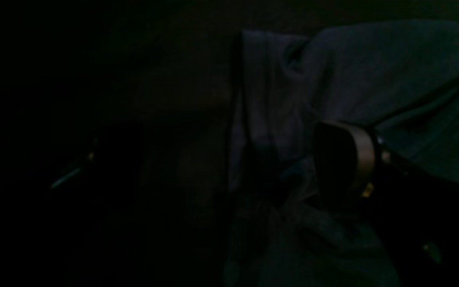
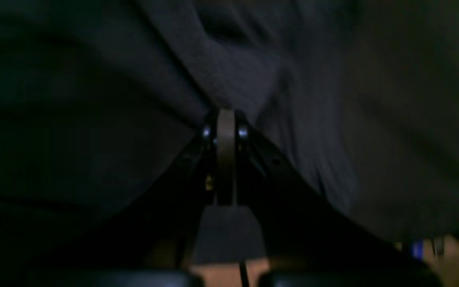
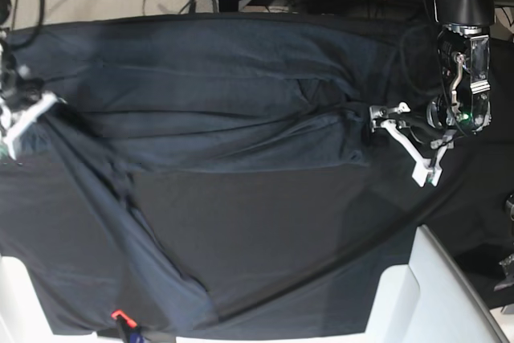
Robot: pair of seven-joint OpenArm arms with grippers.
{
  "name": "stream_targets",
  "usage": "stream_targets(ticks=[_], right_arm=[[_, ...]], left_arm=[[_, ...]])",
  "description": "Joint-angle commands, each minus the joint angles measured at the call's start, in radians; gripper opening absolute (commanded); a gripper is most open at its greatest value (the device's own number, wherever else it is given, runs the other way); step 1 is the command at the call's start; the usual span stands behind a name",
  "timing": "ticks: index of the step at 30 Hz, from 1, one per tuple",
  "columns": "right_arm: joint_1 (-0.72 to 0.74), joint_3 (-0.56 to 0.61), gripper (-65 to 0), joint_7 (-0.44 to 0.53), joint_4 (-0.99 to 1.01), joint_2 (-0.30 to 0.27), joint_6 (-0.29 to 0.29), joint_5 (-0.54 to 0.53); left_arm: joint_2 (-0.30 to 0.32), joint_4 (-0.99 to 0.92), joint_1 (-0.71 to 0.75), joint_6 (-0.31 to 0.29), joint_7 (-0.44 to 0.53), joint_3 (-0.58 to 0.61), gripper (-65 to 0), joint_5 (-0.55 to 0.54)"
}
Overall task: Fold the T-shirt properly
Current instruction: 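Drag the sleeve with the right gripper toward the collar, then release the left gripper and lift the sleeve with the right gripper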
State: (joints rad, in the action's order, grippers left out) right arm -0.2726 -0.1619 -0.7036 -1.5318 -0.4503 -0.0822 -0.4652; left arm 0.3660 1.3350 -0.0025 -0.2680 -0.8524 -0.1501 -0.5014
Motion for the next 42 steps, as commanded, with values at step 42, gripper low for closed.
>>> stream_targets(ticks=[42], right_arm=[[0.134, -0.020, -50.3, -0.132, -0.088, 0.044, -0.001, -0.005]], left_arm=[[0.047, 0.025, 0.085, -0.041, 0.017, -0.207, 0.0, -0.012]])
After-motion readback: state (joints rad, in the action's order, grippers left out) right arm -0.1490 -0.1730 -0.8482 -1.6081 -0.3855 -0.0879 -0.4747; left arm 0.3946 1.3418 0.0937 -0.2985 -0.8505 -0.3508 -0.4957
